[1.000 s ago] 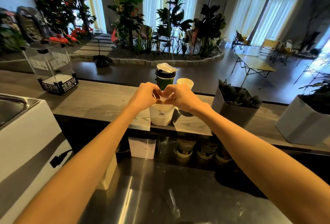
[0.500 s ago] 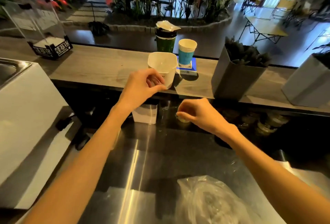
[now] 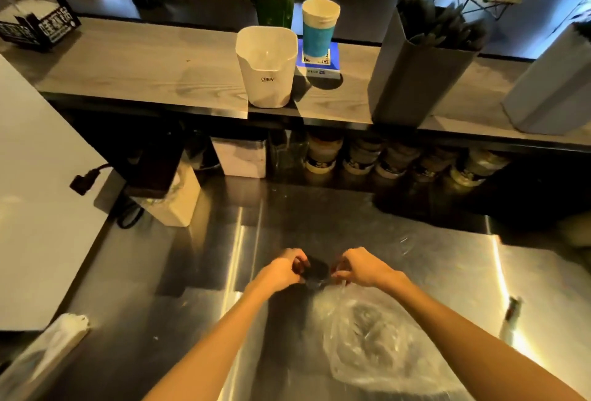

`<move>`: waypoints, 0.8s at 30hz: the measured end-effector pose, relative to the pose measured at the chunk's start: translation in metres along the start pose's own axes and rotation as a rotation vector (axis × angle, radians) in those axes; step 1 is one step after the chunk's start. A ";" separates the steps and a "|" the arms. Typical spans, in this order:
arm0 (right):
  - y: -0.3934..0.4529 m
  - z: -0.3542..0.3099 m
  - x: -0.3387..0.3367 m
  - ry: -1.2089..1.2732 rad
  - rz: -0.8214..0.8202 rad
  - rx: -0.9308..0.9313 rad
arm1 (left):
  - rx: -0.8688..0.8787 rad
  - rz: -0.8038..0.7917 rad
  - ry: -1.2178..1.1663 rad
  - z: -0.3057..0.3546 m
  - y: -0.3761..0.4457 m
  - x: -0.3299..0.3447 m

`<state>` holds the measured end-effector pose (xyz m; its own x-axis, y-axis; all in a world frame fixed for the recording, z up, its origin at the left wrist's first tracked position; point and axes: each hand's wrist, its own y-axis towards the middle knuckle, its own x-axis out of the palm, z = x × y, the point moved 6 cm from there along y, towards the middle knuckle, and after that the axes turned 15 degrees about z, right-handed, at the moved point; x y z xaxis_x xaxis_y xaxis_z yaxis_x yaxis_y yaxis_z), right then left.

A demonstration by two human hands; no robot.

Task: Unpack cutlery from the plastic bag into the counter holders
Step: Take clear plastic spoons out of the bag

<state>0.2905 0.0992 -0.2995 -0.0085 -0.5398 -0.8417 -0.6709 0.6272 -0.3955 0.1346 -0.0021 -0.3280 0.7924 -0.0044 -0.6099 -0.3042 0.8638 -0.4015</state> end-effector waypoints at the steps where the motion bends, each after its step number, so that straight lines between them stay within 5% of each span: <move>1: -0.002 0.004 0.004 -0.017 -0.020 0.009 | -0.004 0.013 0.017 0.000 0.001 0.007; 10: -0.008 0.013 0.004 0.021 0.029 0.051 | -0.042 0.132 0.221 -0.006 0.002 0.039; 15: -0.006 0.007 -0.009 0.073 0.157 0.035 | -0.027 0.214 0.137 0.004 -0.002 0.027; 24: -0.015 -0.088 -0.132 0.412 0.572 -0.246 | 0.322 0.537 -0.191 0.112 -0.021 -0.138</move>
<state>0.2367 0.1115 -0.1504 -0.6508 -0.3641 -0.6662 -0.6245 0.7557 0.1971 0.0908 0.0370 -0.1586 0.6631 0.5335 -0.5251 -0.5340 0.8287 0.1677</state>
